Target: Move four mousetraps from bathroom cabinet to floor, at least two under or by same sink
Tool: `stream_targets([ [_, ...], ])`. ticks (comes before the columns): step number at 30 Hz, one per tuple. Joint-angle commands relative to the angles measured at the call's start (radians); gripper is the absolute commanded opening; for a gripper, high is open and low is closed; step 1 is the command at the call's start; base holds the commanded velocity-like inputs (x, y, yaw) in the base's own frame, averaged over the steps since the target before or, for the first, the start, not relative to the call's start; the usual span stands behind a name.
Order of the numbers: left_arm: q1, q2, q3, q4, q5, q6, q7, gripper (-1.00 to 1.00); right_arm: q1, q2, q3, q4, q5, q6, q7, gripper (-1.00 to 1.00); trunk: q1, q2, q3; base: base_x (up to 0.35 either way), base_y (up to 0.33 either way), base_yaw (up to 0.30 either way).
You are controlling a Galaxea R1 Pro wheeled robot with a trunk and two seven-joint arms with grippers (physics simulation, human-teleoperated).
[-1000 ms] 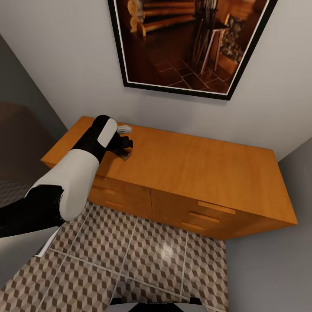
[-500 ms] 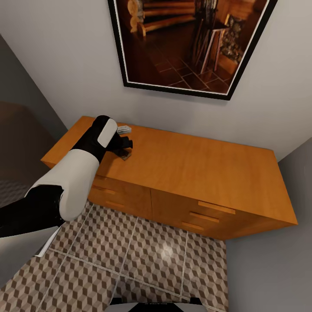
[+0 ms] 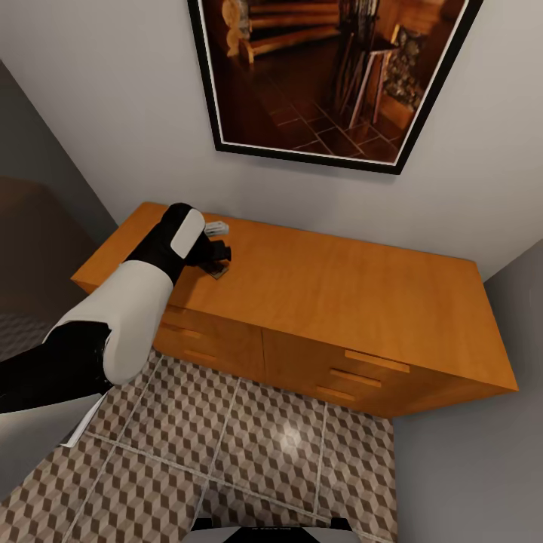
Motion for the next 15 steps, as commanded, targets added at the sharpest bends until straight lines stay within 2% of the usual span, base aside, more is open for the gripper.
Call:
stream_targets([
  [1, -0.001, -0.001, 0.002, 0.001, 0.009, 0.002, 0.009, 1.0, 0.0, 0.0, 0.005, 0.0, -0.013, -0.002, 0.01, -1.0, 0.0, -0.002, -0.001, 0.0, 0.0, 0.0],
  [15, -0.001, -0.001, 0.002, 0.006, 0.008, 0.002, 0.009, 1.0, 0.0, 0.0, 0.005, 0.0, -0.013, -0.002, 0.01, -1.0, 0.0, -0.002, -0.002, 0.0, 0.0, 0.0],
])
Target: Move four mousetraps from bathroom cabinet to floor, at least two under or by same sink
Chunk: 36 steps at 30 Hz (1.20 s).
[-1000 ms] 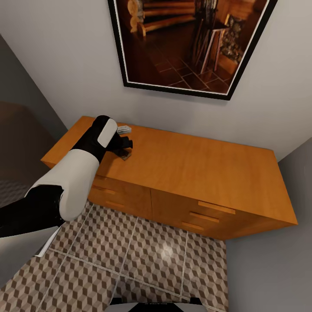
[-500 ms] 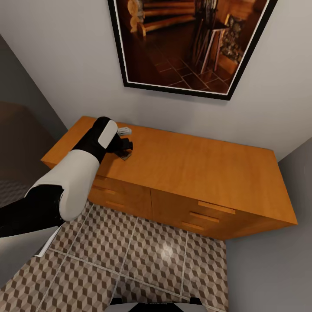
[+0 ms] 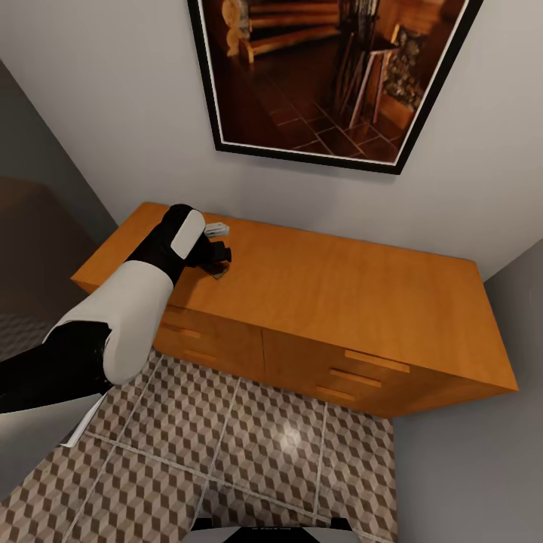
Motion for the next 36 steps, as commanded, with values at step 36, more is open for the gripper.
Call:
stream_targets([
  [36, -0.001, -0.002, 0.0, -0.011, 0.008, 0.002, 0.008, 1.0, 0.0, 0.0, 0.005, 0.0, -0.013, -0.002, 0.01, -1.0, 0.001, -0.002, -0.017, 0.015, 0.0, 0.0],
])
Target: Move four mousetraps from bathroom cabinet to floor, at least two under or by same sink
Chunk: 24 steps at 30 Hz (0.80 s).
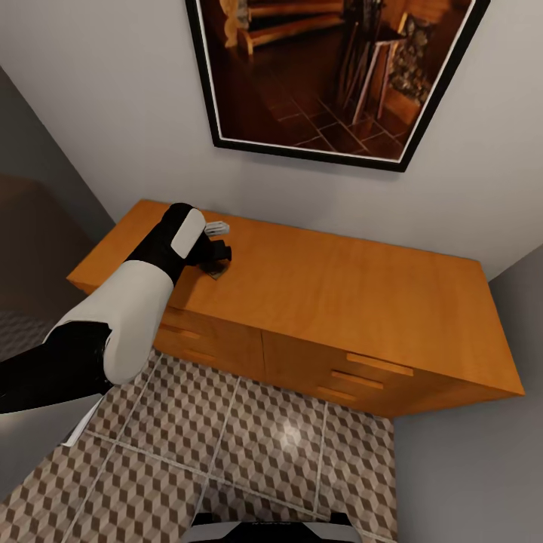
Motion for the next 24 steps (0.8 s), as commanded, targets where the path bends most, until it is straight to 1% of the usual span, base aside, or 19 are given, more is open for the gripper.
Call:
stream_targets([
  [1, -0.001, 0.0, 0.002, -0.001, 0.009, 0.002, 0.009, 1.0, 0.0, 0.0, 0.005, 0.0, -0.013, -0.002, 0.01, -1.0, 0.001, -0.002, -0.001, 0.037, 0.0, 0.0],
  [24, -0.001, 0.0, 0.002, 0.0, 0.009, 0.002, 0.009, 1.0, 0.0, 0.0, 0.005, 0.0, -0.013, -0.002, 0.01, -1.0, 0.001, -0.002, -0.001, 0.002, 0.0, 0.0],
])
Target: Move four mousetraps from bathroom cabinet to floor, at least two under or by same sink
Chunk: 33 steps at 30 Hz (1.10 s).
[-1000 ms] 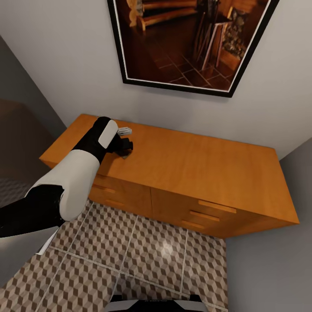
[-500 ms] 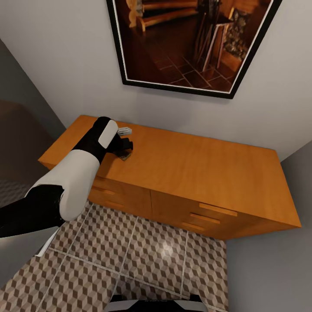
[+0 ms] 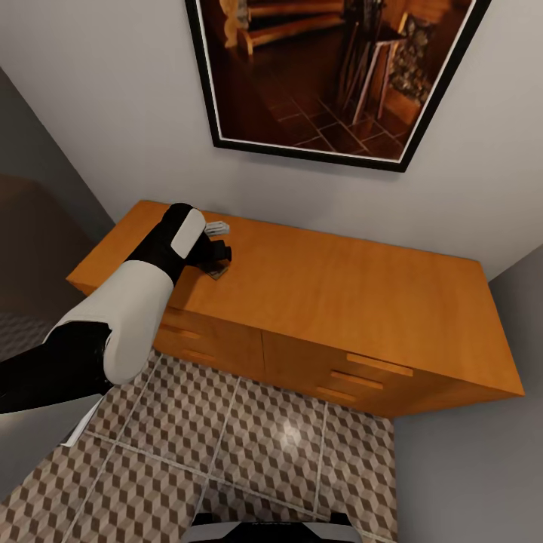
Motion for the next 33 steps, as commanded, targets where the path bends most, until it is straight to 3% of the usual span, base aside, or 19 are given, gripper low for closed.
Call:
stream_targets([
  [1, -0.001, 0.0, 0.002, -0.001, 0.009, 0.002, 0.009, 1.0, 0.0, 0.0, 0.005, 0.0, -0.013, -0.002, 0.01, -1.0, 0.001, -0.002, -0.002, 0.0, 0.0, 0.0],
  [33, -0.001, 0.0, 0.001, 0.005, 0.009, 0.002, 0.009, 1.0, 0.0, 0.0, 0.005, 0.0, -0.013, -0.002, 0.01, -1.0, 0.001, -0.002, -0.016, 0.0, 0.0, 0.0],
])
